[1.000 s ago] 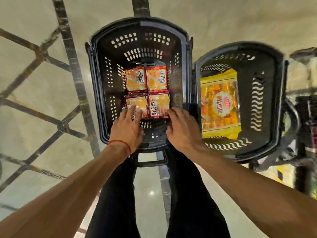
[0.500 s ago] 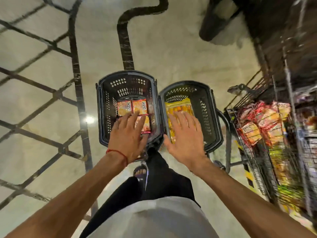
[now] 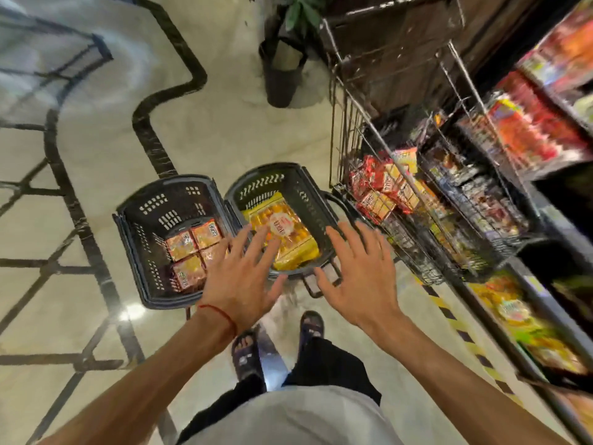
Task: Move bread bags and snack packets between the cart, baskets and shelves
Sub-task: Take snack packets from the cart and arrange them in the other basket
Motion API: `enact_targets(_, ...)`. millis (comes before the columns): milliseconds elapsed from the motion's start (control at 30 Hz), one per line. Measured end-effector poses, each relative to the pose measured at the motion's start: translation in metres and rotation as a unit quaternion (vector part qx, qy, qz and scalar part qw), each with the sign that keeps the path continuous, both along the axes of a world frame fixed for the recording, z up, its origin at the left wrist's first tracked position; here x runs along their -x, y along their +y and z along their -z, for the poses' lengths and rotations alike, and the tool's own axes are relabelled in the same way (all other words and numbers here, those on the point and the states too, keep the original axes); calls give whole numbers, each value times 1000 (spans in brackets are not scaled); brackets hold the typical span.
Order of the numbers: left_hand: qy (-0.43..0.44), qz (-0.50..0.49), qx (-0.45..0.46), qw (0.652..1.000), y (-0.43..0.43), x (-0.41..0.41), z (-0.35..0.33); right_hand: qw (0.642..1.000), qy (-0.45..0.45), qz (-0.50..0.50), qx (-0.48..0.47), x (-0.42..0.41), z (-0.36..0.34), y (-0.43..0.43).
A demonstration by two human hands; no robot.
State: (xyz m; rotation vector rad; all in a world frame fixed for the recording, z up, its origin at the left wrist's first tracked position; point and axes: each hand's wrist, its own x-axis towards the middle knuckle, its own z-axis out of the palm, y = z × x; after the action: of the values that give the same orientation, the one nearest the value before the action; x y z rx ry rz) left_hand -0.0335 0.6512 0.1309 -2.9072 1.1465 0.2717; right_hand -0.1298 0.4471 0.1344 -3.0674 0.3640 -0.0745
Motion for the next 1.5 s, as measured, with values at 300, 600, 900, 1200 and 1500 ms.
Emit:
enact_targets(300,-30,70,3,997,-171,63,-22,998,-30,43,22,91,-6,-155)
enact_targets(600,-17,53,0,998,-329,119,-22,998,-16,62,30,142,-16,-319)
enact_targets(900,-15,52,2,999,-437,56,-2,996,20,49,69,84,-5,-436)
enact_targets(1200,23,102,-52,993,-520,-20,39,992,87,21,93,15,22,-523)
enact_targets(1500,45,-11,-70,996,-576,-32,88,991,85,-90,41,-44,90,-600)
